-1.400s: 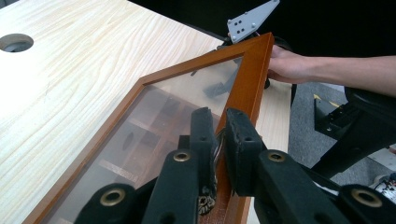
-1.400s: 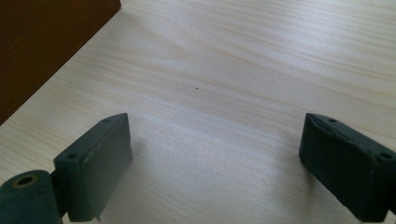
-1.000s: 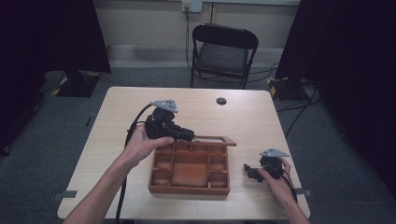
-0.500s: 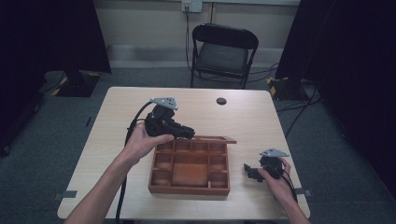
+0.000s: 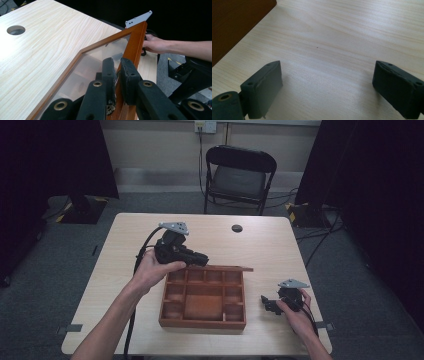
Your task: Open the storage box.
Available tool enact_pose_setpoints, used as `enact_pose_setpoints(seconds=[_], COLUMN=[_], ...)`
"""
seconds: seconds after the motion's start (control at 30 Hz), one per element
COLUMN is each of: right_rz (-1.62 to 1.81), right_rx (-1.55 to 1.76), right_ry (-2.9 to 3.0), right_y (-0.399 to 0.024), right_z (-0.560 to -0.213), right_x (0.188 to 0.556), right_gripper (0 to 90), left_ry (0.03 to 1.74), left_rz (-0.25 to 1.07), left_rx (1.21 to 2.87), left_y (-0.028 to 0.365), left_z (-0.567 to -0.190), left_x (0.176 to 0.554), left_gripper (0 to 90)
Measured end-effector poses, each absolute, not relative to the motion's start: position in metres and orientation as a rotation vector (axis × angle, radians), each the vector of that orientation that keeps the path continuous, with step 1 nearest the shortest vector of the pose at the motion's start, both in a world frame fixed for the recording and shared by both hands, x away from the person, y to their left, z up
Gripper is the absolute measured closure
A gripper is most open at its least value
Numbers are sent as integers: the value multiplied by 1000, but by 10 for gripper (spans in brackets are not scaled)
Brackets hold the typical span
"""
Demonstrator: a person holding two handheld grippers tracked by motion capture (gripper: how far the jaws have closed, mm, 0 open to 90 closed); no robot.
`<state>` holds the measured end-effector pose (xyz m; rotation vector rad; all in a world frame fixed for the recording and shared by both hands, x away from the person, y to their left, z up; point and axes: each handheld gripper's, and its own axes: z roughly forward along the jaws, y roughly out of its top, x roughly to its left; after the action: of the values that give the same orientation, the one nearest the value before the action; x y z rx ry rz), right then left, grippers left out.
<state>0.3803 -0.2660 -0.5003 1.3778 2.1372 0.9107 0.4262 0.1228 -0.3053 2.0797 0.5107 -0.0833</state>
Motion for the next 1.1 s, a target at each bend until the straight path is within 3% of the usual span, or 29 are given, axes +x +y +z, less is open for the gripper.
enact_pose_setpoints(seconds=[1.1], right_rz=[909], right_rx=[1378], right_ry=[2139], right_y=[-266], right_z=[-500], right_x=[380], right_gripper=[85], left_ry=[518], left_rz=[-78], left_rx=[2048], left_y=[124], left_z=[-301], left_x=[437], left_gripper=[818])
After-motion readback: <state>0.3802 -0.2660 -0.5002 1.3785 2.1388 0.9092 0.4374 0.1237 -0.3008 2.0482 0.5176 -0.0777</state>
